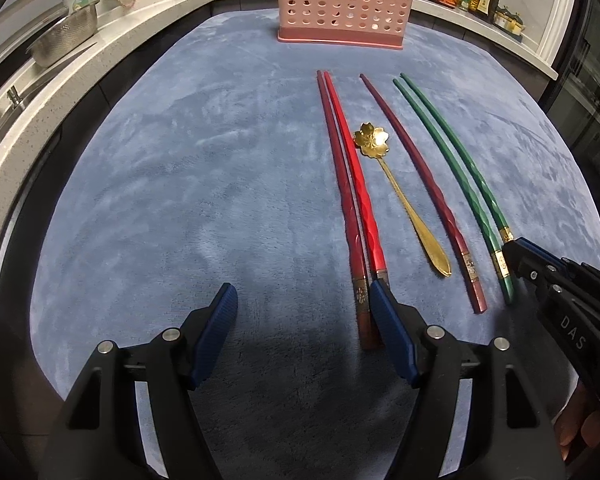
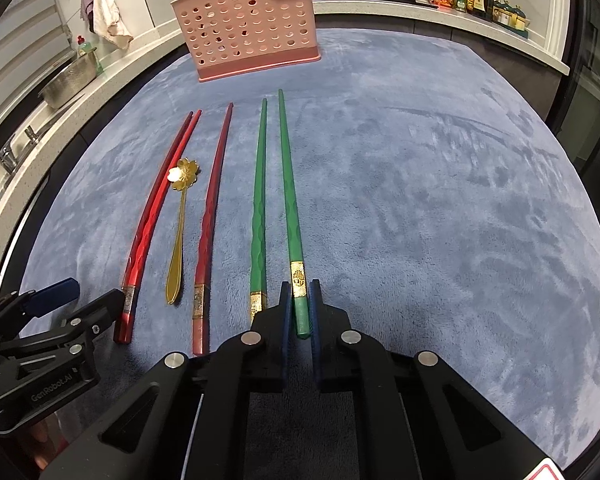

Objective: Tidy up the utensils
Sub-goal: 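Grasp a dark red chopstick with the left tool while the right tool grasps a green chopstick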

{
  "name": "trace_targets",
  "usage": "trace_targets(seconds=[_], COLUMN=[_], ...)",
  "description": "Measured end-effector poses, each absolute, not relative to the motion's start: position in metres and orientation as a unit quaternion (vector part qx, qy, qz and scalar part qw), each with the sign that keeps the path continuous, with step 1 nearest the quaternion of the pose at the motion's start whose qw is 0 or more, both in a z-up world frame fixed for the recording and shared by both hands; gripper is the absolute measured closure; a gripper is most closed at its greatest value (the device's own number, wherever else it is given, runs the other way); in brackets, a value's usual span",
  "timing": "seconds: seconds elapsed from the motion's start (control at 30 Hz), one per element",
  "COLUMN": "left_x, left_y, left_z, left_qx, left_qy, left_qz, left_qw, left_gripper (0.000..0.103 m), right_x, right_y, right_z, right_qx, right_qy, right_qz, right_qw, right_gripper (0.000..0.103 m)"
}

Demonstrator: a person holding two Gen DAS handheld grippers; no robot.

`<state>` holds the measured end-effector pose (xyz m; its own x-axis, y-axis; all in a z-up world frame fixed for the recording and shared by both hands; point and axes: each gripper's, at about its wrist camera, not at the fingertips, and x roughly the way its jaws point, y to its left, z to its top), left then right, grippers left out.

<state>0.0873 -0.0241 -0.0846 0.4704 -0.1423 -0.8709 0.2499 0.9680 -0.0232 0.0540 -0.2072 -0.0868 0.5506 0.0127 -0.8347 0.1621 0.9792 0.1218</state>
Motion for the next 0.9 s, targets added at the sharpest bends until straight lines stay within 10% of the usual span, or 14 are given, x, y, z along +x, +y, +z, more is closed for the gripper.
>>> trace_targets(seconds=[0.27, 0.53, 0.9], left_x=[0.086, 0.086, 0.084], left_y=[-0.026, -0.021, -0.012], left_z=[-0.091, -0.087, -0.061], left_qx=[0.064, 0.059, 0.036], left_qy=[0.493, 0.485, 0.478], left_qz=[-0.108, -0.107, -0.11], left_qw=[0.861, 0.866, 0.871], left_gripper=[0.041, 0.092, 0.096], right_x=[0.054, 0.053, 0.039], right_y=[-0.207, -0.207, -0.205], right_z=[-0.087, -0.086, -0.05], right_qx=[0.092, 0.093, 0.091], right_qy=[0.472, 0.472, 0.447], right_qz=[-0.042, -0.039, -0.036], right_qw=[0.876, 0.876, 0.889], right_gripper=[0.095, 0.096, 0.096])
